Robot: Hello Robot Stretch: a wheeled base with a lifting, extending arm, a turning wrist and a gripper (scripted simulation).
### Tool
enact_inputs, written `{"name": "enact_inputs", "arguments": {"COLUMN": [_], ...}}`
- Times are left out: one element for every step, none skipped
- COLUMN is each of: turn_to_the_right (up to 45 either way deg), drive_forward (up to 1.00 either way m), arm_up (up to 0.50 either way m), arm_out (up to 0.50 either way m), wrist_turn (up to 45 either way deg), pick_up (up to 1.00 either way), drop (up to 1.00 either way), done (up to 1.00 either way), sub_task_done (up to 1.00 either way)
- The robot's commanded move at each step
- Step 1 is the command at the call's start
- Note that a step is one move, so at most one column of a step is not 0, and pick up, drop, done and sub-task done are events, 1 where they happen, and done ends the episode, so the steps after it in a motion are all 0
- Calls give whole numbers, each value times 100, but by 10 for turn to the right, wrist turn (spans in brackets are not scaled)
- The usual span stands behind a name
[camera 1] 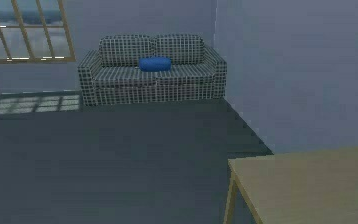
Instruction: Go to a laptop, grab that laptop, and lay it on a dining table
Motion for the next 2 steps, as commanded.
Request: {"name": "enact_inputs", "arguments": {"turn_to_the_right": [0,0], "drive_forward": [0,0], "arm_up": [0,0], "arm_out": [-8,0], "wrist_turn": [0,0], "pick_up": [0,0], "drop": [0,0], "done": [0,100], "sub_task_done": [0,0]}}
